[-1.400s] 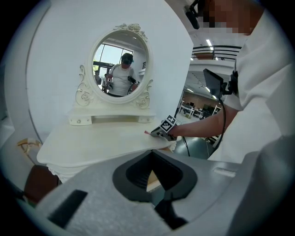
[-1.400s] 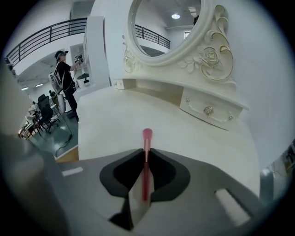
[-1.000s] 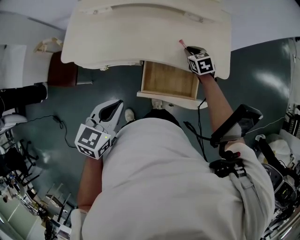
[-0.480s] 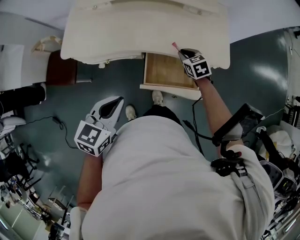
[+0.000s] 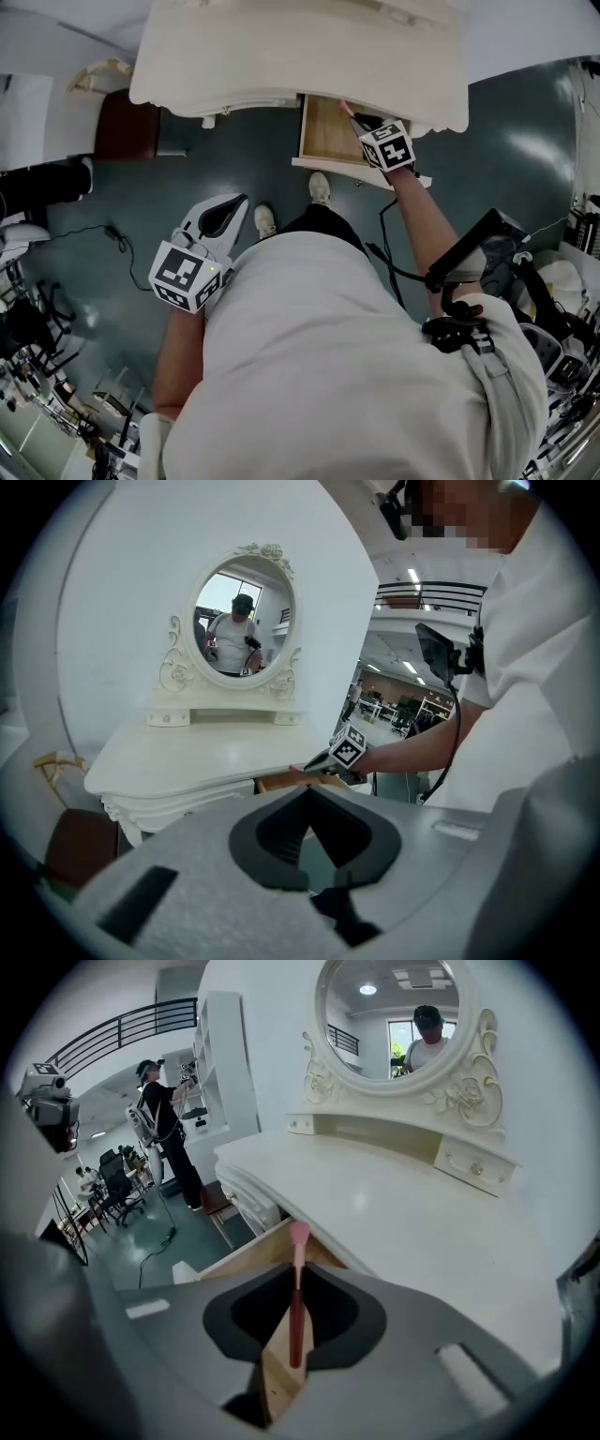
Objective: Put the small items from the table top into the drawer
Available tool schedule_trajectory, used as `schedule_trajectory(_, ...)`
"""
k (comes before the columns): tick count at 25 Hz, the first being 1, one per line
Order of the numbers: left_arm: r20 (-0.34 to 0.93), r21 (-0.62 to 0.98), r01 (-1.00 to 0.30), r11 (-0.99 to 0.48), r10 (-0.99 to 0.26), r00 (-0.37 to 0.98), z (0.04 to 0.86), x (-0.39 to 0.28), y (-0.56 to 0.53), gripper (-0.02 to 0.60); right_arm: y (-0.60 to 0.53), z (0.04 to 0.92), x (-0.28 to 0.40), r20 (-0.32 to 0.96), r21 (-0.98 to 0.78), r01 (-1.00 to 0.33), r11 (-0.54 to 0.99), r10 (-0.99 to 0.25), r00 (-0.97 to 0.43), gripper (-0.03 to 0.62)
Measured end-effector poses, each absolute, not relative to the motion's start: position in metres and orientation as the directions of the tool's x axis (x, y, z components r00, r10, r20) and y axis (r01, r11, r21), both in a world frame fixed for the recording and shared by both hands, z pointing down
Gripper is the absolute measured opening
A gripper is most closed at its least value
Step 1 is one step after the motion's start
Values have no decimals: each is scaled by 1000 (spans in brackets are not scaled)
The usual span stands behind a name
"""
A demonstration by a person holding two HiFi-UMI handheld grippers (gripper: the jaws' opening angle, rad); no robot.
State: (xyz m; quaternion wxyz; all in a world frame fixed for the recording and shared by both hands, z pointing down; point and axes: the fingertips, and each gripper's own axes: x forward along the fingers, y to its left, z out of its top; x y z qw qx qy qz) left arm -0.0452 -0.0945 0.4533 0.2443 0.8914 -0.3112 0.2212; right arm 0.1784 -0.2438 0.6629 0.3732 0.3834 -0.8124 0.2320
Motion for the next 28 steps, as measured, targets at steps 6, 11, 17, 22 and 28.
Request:
schedule_trajectory(6,561,302,-683,-665,-456,691,446,-52,-81,2,-225,681,170,808,-105,-779,619,-403,-430,44)
schedule_trajectory(11,572,301,-703,-645,-468,674,443,-55,-83,2,-231,699,163,825,-106,-755,647,-367,-430,44)
schedule_trajectory(17,588,291,-734,-614,-490,643,432,-58,-74,2,-230,714,154,846,-105,-716,690,-316,-429,44)
schedule_trajectory(22,600,282,-756,-591,-506,619,424,-61,-68,2,-226,727,145,864,-110,-680,725,-268,-426,44)
schedule_trajectory(28,613,267,-776,-571,-521,594,413,-69,-59,2,-210,736,130,876,-128,-645,753,-220,-430,44)
